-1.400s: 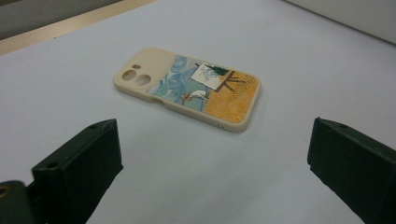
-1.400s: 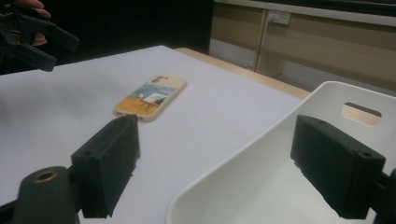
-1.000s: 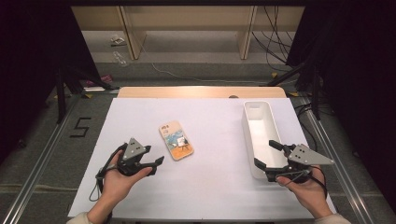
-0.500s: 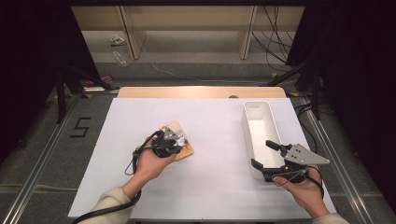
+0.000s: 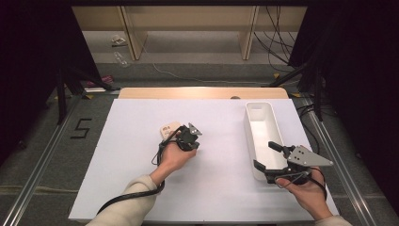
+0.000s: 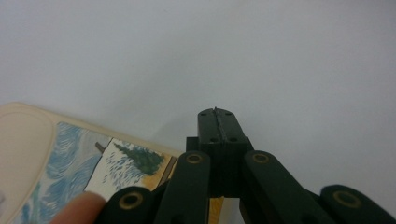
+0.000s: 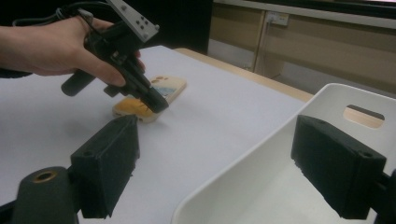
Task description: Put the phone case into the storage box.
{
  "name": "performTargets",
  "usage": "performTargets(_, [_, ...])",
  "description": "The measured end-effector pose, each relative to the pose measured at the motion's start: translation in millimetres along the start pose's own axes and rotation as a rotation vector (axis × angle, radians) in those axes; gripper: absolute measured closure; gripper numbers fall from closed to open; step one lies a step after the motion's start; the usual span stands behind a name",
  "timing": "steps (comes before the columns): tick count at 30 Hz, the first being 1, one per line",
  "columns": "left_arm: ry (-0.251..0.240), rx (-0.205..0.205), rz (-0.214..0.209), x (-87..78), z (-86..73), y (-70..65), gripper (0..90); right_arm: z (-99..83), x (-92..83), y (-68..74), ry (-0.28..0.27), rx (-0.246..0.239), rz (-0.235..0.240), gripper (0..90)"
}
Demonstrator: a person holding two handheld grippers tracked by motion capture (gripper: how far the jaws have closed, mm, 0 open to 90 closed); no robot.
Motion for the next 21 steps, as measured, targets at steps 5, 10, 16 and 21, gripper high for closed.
performTargets(5, [0.026, 0.013, 0.002, 11.0, -4.4, -5.6, 90.0, 0.1, -0.5, -0.2, -0.003, 0.003, 0.001, 16.1])
performTargets(10, [0.032, 0.008, 0.0, 11.6, -6.2, -4.8, 90.0, -0.3, -0.6, -0.2, 0.0, 0.002, 0.002, 16.1])
performTargets(16, [0.047, 0.013, 0.0, 8.5, -10.0, -4.3, 90.0, -0.4, -0.6, -0.1, 0.0, 0.003, 0.003, 16.1])
performTargets(21, [0.069, 0.013, -0.001, 1.2, -18.9, -1.4, 90.0, -0.2, -1.6, -0.5, -0.002, 0.008, 0.001, 16.1])
Point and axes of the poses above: each handheld gripper's, and its own axes: x roughly forward along the jaws, z roughly out of its top, y roughly to its left, the point moved 8 cm from there along x, roughly forward along the jaws, and after that the axes turned 8 degrees about z, right-handed, at the moved point
